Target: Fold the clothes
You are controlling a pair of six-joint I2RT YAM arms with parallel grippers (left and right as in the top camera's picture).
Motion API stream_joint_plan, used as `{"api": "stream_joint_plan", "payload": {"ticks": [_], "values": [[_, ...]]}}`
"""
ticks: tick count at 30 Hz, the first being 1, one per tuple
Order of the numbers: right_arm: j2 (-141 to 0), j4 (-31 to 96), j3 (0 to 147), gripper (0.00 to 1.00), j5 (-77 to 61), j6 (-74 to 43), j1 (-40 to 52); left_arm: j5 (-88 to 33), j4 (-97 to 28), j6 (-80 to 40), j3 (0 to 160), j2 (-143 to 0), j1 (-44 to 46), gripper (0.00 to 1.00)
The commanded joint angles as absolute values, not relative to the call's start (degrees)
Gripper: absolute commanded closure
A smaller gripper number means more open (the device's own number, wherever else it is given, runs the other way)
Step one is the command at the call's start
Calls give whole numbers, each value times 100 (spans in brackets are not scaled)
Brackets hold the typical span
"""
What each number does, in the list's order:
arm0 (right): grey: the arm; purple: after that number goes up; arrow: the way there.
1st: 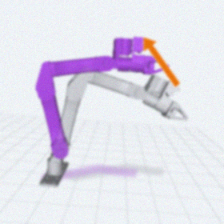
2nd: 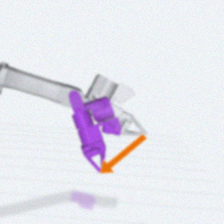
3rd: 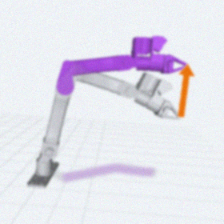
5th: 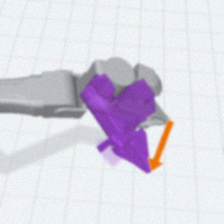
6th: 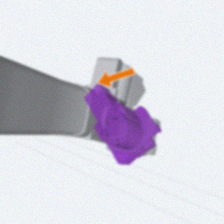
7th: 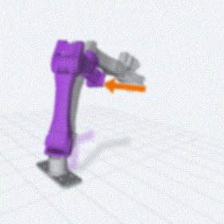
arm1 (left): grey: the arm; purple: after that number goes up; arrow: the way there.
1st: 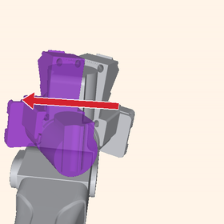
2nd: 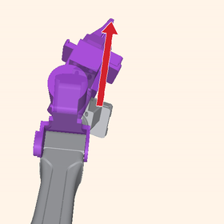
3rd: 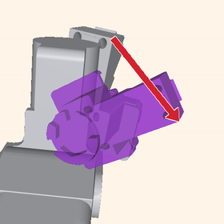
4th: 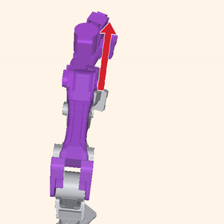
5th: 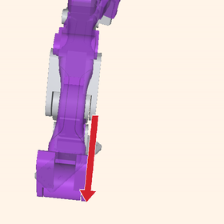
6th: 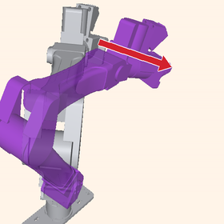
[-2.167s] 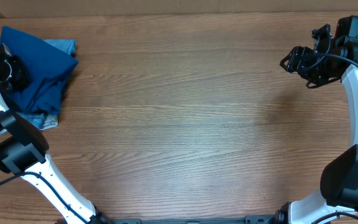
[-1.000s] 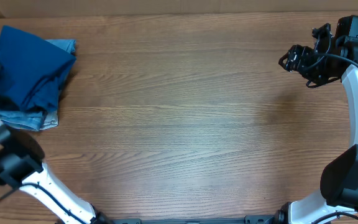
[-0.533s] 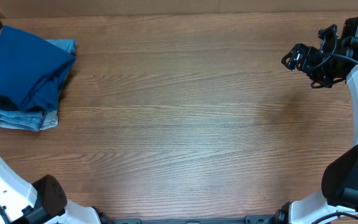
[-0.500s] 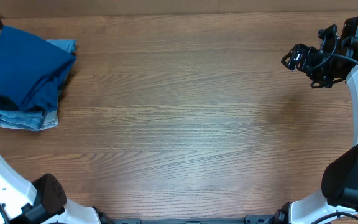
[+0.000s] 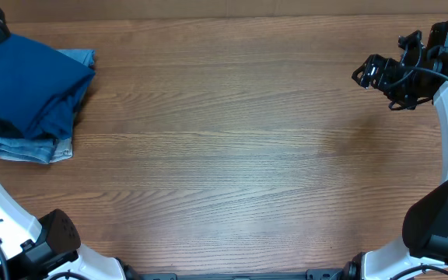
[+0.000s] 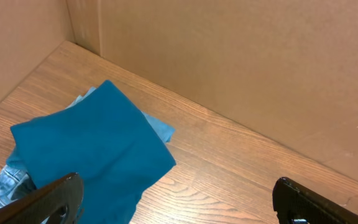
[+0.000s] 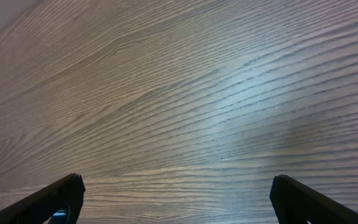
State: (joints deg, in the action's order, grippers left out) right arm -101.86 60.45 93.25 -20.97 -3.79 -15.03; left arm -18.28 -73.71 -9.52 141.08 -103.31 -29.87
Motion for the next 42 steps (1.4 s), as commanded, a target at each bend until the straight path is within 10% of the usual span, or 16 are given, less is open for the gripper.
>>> {"api": "stream_joint_plan", "payload": {"ticks": [1,24,42], "values": [[-10042,6010,9382,0,-2104,-368,-1514,-1909,-7369,-989,14138,-10307,-2987,0],[-6643,4532,9382,0,-1603,-344,-174,-1909,-7369,-989,14138,-10307,-2987,0],[-2685,6178,8552,0,-1498,-344,390,-1909,-7369,-989,14138,-10307,-2987,0]]}}
